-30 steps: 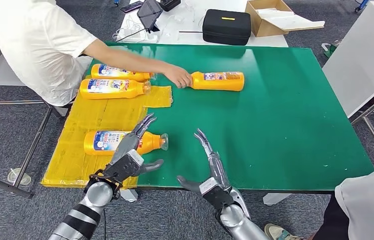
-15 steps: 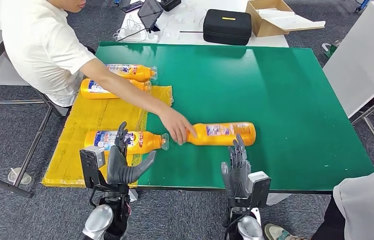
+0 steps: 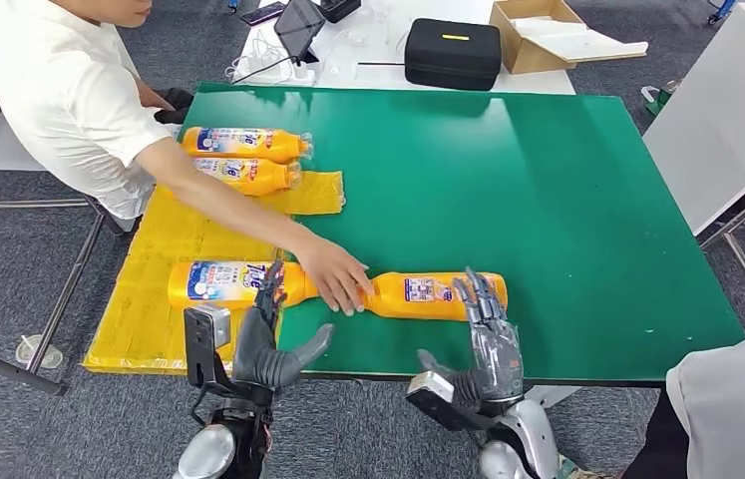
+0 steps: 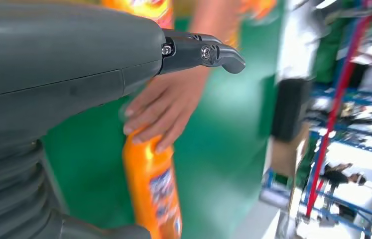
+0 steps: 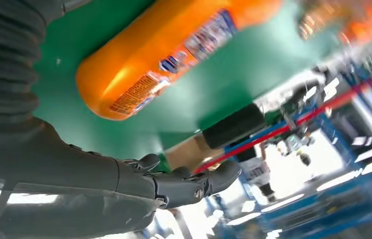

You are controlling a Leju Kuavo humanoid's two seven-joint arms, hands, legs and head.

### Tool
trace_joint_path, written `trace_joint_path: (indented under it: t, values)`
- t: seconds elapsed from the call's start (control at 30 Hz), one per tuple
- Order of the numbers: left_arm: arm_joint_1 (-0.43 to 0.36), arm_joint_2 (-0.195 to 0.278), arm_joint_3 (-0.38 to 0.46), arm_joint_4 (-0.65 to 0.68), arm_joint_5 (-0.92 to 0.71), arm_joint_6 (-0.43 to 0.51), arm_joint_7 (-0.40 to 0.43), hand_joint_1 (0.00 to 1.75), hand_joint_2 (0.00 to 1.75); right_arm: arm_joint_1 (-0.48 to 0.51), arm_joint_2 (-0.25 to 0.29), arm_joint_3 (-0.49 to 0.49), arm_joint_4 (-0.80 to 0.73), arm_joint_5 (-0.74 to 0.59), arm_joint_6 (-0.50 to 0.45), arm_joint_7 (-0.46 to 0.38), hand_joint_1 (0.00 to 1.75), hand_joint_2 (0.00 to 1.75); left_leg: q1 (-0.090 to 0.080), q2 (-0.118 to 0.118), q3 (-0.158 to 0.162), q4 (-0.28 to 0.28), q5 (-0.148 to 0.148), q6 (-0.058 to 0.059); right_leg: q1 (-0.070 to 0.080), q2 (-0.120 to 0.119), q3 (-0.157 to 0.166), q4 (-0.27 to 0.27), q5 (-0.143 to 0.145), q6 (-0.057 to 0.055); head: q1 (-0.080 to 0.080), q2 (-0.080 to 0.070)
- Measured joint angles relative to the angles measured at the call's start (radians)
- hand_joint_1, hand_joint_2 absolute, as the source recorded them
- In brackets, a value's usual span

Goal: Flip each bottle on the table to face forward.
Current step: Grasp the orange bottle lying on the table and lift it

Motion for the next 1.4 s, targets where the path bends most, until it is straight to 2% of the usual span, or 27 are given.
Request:
trace_joint_path:
  t: [0.13, 0.27, 0.33, 0.53, 0.73, 1.07, 1.27, 1.4]
  values:
    - [-0.006, 0.0, -0.012, 0.0, -0.097, -0.001, -0.029, 0.0, 1.75, -0.075, -0.044, 0.018, 0.097, 0.128, -0.001, 0.07, 0.0, 1.75, 0.0, 0.0, 0.0, 0.0, 0.0, 0.0, 0.0, 0.0, 0.0, 0.0, 0.0, 0.0, 0.0, 0.0]
    - [-0.011, -0.003, -0.015, 0.003, -0.023, -0.114, 0.001, 0.0, 1.75, -0.149, -0.083, 0.044, 0.186, 0.2, 0.058, 0.131, 0.0, 1.75, 0.0, 0.0, 0.001, 0.0, 0.001, 0.0, 0.0, 0.0, 0.001, 0.0, 0.0, 0.0, 0.0, 0.0]
    - [-0.012, -0.004, -0.015, 0.008, -0.006, -0.139, 0.008, 0.0, 1.75, -0.181, -0.097, 0.057, 0.222, 0.209, 0.077, 0.144, 0.0, 1.75, 0.0, 0.0, 0.0, 0.0, 0.001, 0.0, 0.0, 0.0, 0.0, 0.0, 0.0, 0.0, 0.0, 0.0]
    - [-0.013, -0.007, -0.026, 0.019, -0.091, -0.077, -0.019, 0.0, 1.75, -0.249, -0.117, 0.081, 0.316, 0.246, 0.14, 0.233, 0.0, 1.75, 0.0, 0.0, 0.0, 0.0, 0.001, 0.0, 0.0, 0.0, 0.0, 0.0, 0.0, 0.0, 0.0, 0.0]
    - [-0.001, -0.006, -0.027, 0.013, -0.154, -0.05, -0.017, 0.0, 1.75, -0.272, -0.119, 0.095, 0.353, 0.322, 0.13, 0.33, 0.0, 1.75, 0.0, 0.0, 0.001, 0.0, 0.001, 0.0, 0.0, 0.0, 0.0, 0.0, 0.0, 0.0, 0.0, 0.0]
    - [0.004, -0.007, -0.027, 0.013, -0.164, -0.055, -0.014, 0.0, 1.75, -0.302, -0.122, 0.103, 0.389, 0.345, 0.151, 0.355, 0.0, 1.75, 0.0, 0.0, 0.002, 0.0, 0.001, 0.001, 0.0, 0.0, 0.002, 0.0, 0.001, 0.001, 0.0, 0.0]
    - [-0.017, -0.015, -0.028, 0.019, -0.16, -0.063, -0.011, 0.0, 1.75, -0.384, -0.124, 0.094, 0.492, 0.29, 0.17, 0.296, 0.0, 1.75, 0.0, 0.0, 0.002, 0.0, 0.002, 0.001, 0.0, 0.0, 0.002, 0.0, 0.002, 0.0, 0.0, 0.0]
    - [-0.028, -0.018, -0.032, 0.026, -0.157, -0.066, -0.01, 0.0, 1.75, -0.426, -0.121, 0.092, 0.557, 0.282, 0.177, 0.285, 0.0, 1.75, 0.0, 0.001, 0.002, 0.0, 0.002, 0.002, 0.0, 0.0, 0.002, 0.0, 0.003, -0.001, 0.0, 0.0]
